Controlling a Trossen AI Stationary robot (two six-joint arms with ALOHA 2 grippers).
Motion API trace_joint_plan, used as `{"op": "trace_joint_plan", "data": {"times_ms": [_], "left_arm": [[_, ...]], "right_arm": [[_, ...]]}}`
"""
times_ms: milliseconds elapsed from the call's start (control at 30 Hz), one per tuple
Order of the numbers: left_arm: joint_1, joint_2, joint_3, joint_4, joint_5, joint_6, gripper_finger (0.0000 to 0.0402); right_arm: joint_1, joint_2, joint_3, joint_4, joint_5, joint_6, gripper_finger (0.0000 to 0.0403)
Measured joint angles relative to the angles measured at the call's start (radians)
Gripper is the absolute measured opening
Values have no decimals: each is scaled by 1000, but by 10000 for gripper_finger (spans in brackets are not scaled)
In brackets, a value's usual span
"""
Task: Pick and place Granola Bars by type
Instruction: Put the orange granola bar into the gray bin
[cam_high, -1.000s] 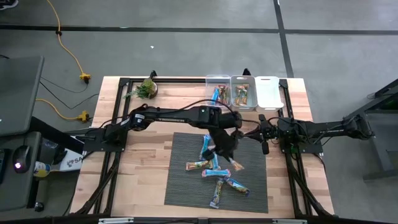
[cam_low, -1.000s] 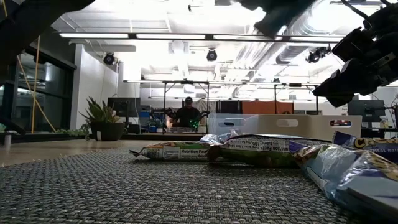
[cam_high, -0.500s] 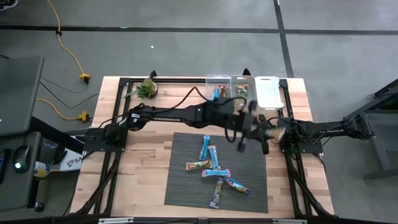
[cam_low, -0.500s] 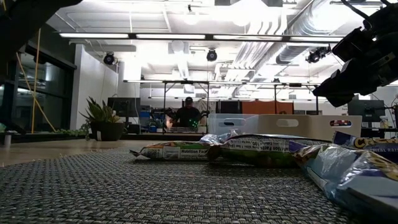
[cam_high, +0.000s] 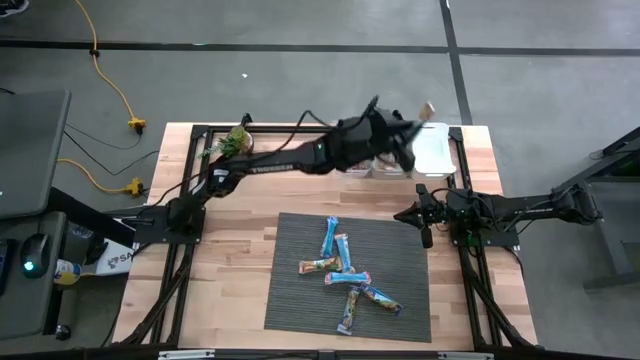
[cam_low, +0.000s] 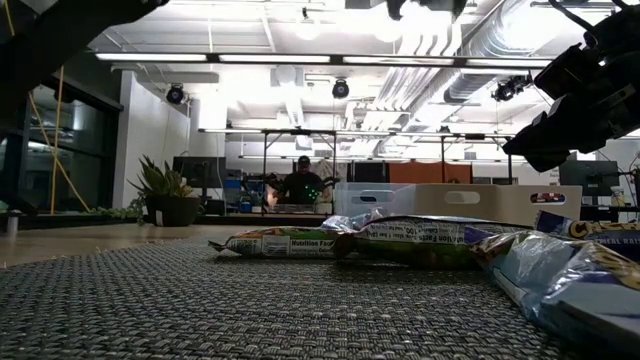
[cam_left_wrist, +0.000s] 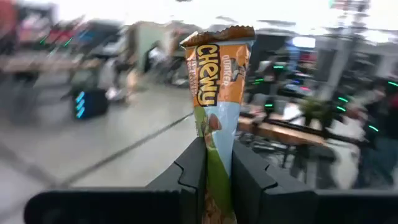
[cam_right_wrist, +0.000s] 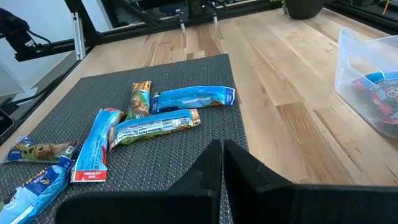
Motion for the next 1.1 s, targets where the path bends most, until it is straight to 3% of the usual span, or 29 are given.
{"op": "trace_joint_plan", "data": {"times_ms": [300,500,667,1100], "left_arm": [[125,19,-1,-261,-33,-524,49],[165,88,-4,-301,107,-720,49],[168,159,-4,-301,118,-816,49],[169,288,-3,-262,20,-935,49]], "right_arm": [[0,0,0,0,0,0,0],[0,0,0,0,0,0,0],[0,0,0,-1,0,0,0],[0,0,0,-2,0,0,0]]}}
